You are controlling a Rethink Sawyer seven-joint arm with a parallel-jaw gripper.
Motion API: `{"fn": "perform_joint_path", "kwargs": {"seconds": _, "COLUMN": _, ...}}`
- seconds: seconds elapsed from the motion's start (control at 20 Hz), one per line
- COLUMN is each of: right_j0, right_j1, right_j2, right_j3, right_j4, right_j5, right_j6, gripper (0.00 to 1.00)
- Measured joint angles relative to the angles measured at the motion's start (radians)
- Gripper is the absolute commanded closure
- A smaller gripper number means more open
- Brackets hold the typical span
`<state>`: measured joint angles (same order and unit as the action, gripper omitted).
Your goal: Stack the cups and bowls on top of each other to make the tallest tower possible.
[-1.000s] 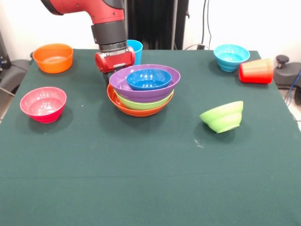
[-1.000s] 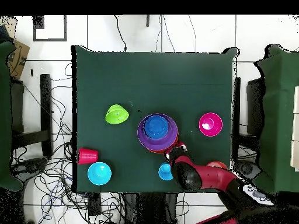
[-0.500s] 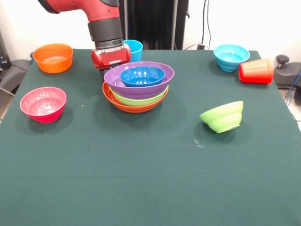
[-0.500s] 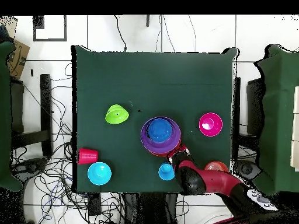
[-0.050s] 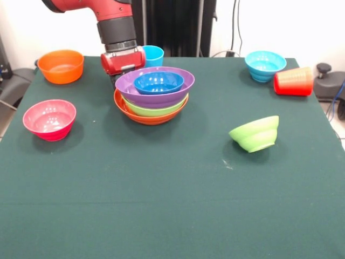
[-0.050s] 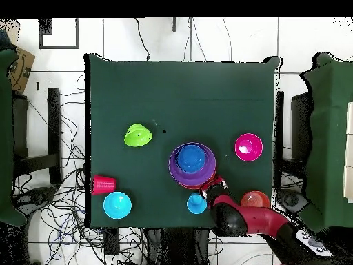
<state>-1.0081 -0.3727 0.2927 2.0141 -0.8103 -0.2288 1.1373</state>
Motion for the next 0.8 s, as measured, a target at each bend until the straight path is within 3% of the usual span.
{"fn": "perform_joint_path", "kwargs": {"seconds": 0.3, "right_j0": -0.021, "right_j1": -0.005, "right_j2": 0.014, "right_j3": 0.010, "right_j4": -0.003, "right_j5": 0.026, "right_j6": 0.000, "gripper": 0.00}}
{"fn": "perform_joint_path", "kwargs": {"seconds": 0.8, "right_j0": -0.065, "right_j1": -0.107, "right_j2": 0.096, "right_j3": 0.071, "right_j4": 0.000, "right_j5": 0.154, "right_j6": 0.000, "gripper": 0.00}}
